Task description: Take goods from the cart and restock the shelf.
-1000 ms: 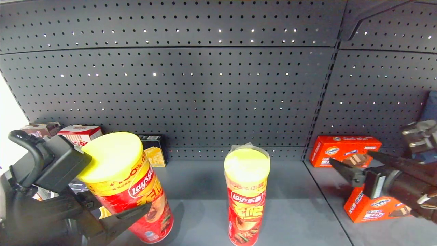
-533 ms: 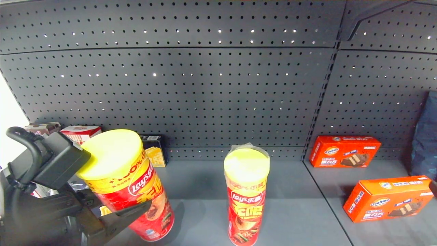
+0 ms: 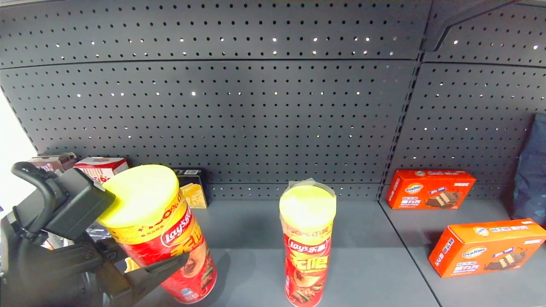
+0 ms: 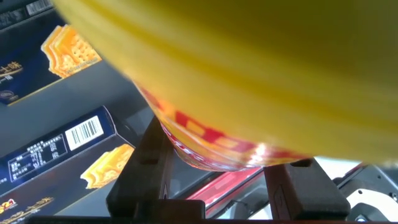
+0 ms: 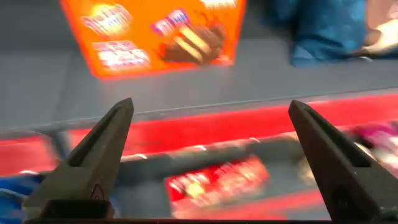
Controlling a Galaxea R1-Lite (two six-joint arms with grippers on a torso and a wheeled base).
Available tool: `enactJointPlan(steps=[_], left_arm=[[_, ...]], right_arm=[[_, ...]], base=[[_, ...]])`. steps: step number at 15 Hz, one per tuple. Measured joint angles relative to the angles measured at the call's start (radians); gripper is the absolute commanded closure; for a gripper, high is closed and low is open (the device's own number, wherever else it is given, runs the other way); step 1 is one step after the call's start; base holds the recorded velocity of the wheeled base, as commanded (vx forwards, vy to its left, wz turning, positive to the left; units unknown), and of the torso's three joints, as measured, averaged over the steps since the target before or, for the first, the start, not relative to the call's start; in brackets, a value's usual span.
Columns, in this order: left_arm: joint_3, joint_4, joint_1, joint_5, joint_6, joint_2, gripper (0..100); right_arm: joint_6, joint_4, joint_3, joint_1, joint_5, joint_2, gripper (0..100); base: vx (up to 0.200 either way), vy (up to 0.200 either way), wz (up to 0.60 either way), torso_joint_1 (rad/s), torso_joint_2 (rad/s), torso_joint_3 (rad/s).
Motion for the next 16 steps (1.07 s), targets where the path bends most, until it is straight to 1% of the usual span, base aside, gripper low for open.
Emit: enactJointPlan(steps=[1,2,3,7,10,11,12,13,15,16], left_arm=[[0.000,0.000,0.000,0.000,0.000,0.000,100],[0.000,0.000,-0.001,0.000,0.000,0.000,100],[-0.001,0.000,-0.002,0.000,0.000,0.000,100],[-0.003,0.002,-0.004,0.000,0.000,0.003,100],[-0.034,0.006,-0.004,-0.008,0.001,0.024,100],[-0.050,0.000,0.001,-0.039,0.002,0.038,100],[-0.078,-0.012,0.015,-0.084,0.003,0.059,100],[-0.111,-0.021,0.035,-0.123,0.011,0.085,100],[-0.174,-0.034,0.077,-0.188,0.041,0.137,100],[-0.210,-0.036,0.114,-0.236,0.063,0.165,100]], right_arm=[[0.018,-0.001,0.009,0.001,0.085,-0.042,0],[0.005,0.015,0.014,0.000,0.150,-0.069,0],[-0.023,0.042,0.016,-0.004,0.190,-0.089,0],[-0.007,0.049,0.017,-0.022,0.197,-0.151,0],[-0.006,0.049,0.017,-0.024,0.198,-0.168,0],[-0.006,0.049,0.017,-0.025,0.198,-0.170,0],[-0.006,0.049,0.017,-0.026,0.198,-0.171,0],[-0.006,0.049,0.017,-0.026,0.198,-0.172,0],[-0.006,0.049,0.017,-0.026,0.198,-0.173,0],[-0.006,0.049,0.017,-0.026,0.198,-0.173,0]], base=[[0.000,0.000,0.00,0.000,0.00,0.000],[0.000,0.000,0.00,0.000,0.00,0.000],[0.000,0.000,0.00,0.000,0.00,0.000],[0.000,0.000,0.00,0.000,0.00,0.000],[0.000,0.000,0.00,0.000,0.00,0.000],[0.000,0.000,0.00,0.000,0.00,0.000],[0.000,0.000,0.00,0.000,0.00,0.000],[0.000,0.000,0.00,0.000,0.00,0.000],[0.000,0.000,0.00,0.000,0.00,0.000],[0.000,0.000,0.00,0.000,0.00,0.000]])
